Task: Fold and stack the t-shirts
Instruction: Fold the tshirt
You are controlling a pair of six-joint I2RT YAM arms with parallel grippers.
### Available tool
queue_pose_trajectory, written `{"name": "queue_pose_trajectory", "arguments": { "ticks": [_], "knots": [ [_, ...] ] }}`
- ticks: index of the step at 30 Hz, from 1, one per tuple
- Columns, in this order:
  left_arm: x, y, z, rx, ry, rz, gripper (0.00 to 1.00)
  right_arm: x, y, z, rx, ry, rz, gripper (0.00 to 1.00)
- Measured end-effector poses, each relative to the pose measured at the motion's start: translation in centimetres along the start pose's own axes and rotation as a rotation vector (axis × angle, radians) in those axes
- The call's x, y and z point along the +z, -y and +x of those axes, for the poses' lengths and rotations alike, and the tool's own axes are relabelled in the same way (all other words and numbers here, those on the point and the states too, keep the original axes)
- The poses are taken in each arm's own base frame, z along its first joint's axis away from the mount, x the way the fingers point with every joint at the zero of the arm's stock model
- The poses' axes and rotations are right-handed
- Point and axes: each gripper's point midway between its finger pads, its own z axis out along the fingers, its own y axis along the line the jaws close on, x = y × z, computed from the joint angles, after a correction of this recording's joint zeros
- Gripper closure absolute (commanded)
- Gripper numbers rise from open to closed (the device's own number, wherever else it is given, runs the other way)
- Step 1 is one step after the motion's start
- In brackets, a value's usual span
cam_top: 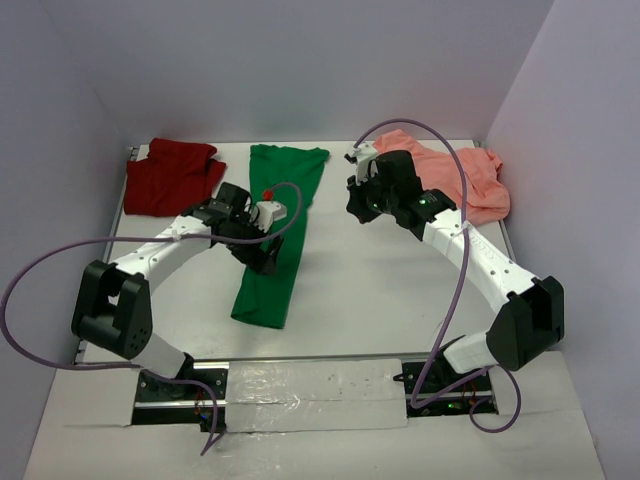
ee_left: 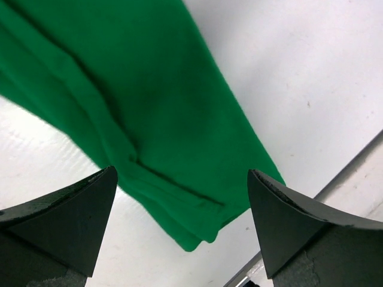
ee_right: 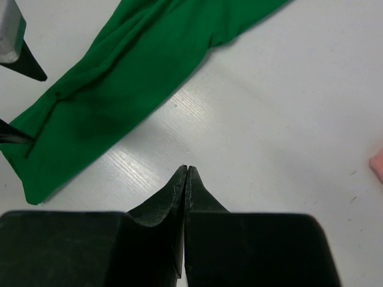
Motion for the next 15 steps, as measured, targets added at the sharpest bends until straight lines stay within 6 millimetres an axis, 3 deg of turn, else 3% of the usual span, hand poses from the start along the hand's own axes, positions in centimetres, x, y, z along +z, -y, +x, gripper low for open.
{"name": "queue_pose_trajectory", "arguments": {
  "ticks": [3,4,6,7,9,10,12,15],
  "knots": [
    [0.4,0.7,0.8,0.008,-0.017,0.033,0.19,0.0,-0.1,0.0,0.000,-0.001,-0.004,0.99],
    [0.5,0.8,1.0,0.010,-0.022,0.040,0.32,0.0,-0.1,0.1,-0.001,-0.004,-0.009,0.87],
    [0.6,0.9,1.5,0.018,-0.029,0.049,0.47,0.2,-0.7,0.5,-0.009,-0.025,-0.043,0.77],
    [0.5,1.0,1.8,0.020,-0.031,0.053,0.62,0.4,-1.0,0.8,-0.018,-0.041,-0.067,0.63],
    [0.1,1.1,2.3,0.024,-0.029,0.058,0.73,1.0,-1.7,1.6,-0.034,-0.081,-0.119,0.56],
    [-0.1,1.0,2.4,0.030,-0.022,0.059,0.85,1.3,-2.1,2.2,-0.048,-0.102,-0.139,0.55],
    [-1.0,0.9,2.4,0.037,-0.001,0.053,0.92,1.9,-2.8,3.3,-0.071,-0.146,-0.160,0.55],
    [-2.3,1.1,2.1,0.061,0.048,0.059,0.89,2.9,-5.2,4.8,-0.139,-0.201,-0.195,0.55]
  ]
}}
